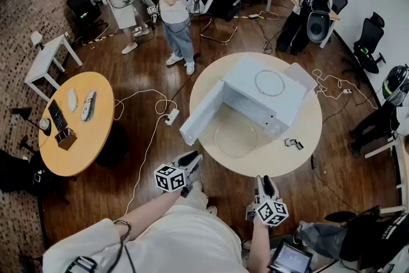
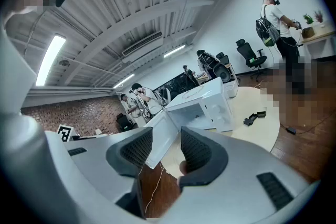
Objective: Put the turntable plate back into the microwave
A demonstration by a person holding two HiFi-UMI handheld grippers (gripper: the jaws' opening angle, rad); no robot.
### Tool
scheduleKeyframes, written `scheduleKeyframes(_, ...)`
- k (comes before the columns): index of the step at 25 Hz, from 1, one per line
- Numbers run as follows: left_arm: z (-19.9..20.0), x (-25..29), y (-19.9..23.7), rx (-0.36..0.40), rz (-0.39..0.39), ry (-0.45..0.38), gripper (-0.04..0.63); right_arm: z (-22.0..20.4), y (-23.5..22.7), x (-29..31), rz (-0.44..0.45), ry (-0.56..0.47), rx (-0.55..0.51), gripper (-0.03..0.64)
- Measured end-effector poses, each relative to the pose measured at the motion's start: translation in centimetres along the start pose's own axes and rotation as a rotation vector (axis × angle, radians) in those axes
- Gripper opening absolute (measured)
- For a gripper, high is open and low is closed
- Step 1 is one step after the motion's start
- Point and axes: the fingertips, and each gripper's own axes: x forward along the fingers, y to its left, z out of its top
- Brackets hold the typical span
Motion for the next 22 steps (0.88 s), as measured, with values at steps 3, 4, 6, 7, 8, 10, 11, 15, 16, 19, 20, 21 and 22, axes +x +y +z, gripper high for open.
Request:
scheduleKeyframes(3, 0.7, 1.3, 1.0, 0.009, -0.021, 0.022, 0.072, 0.6, 0.8, 1.4, -0.010, -0.008, 0.001, 0.175)
scheduleKeyframes(4, 1.1, 1.8, 1.1, 0.013, -0.030, 0.026, 0.072, 0.8, 1.0, 1.8, -0.014, -0.008, -0.001, 0.175)
scheduleKeyframes(6, 2.0, 2.8, 1.3, 0.024, -0.048, 0.028, 0.072, 1.2, 1.0, 2.7, -0.024, -0.006, -0.005, 0.175)
scheduleKeyframes(7, 2.5, 3.2, 1.4, 0.032, -0.056, 0.028, 0.072, 1.4, 1.0, 3.2, -0.030, -0.004, -0.009, 0.175)
scheduleKeyframes(8, 2.9, 3.5, 1.5, 0.038, -0.063, 0.029, 0.072, 1.6, 1.0, 3.6, -0.037, -0.003, -0.013, 0.175)
scheduleKeyframes(10, 3.6, 4.2, 2.0, 0.046, -0.073, 0.031, 0.072, 1.8, 1.0, 4.4, -0.049, -0.001, -0.018, 0.175)
scheduleKeyframes(11, 3.8, 4.6, 2.2, 0.047, -0.078, 0.034, 0.072, 2.0, 1.0, 4.9, -0.054, -0.001, -0.018, 0.175)
scheduleKeyframes(15, 4.4, 5.9, 3.3, 0.045, -0.091, 0.057, 0.072, 2.1, 1.0, 6.5, -0.075, 0.005, -0.009, 0.175)
scheduleKeyframes(16, 4.5, 6.0, 3.5, 0.048, -0.096, 0.062, 0.072, 2.0, 1.1, 6.8, -0.080, 0.008, -0.008, 0.175)
scheduleKeyframes(19, 4.7, 6.5, 4.1, 0.056, -0.113, 0.072, 0.072, 1.6, 1.3, 7.8, -0.095, 0.019, -0.007, 0.175)
scheduleKeyframes(20, 4.7, 6.7, 4.3, 0.057, -0.120, 0.074, 0.072, 1.5, 1.3, 8.1, -0.099, 0.023, -0.006, 0.175)
scheduleKeyframes(21, 4.8, 6.9, 4.4, 0.058, -0.126, 0.077, 0.072, 1.3, 1.3, 8.5, -0.103, 0.027, -0.004, 0.175)
scheduleKeyframes(22, 4.9, 7.1, 4.6, 0.060, -0.132, 0.079, 0.072, 1.1, 1.3, 8.8, -0.108, 0.031, -0.003, 0.175)
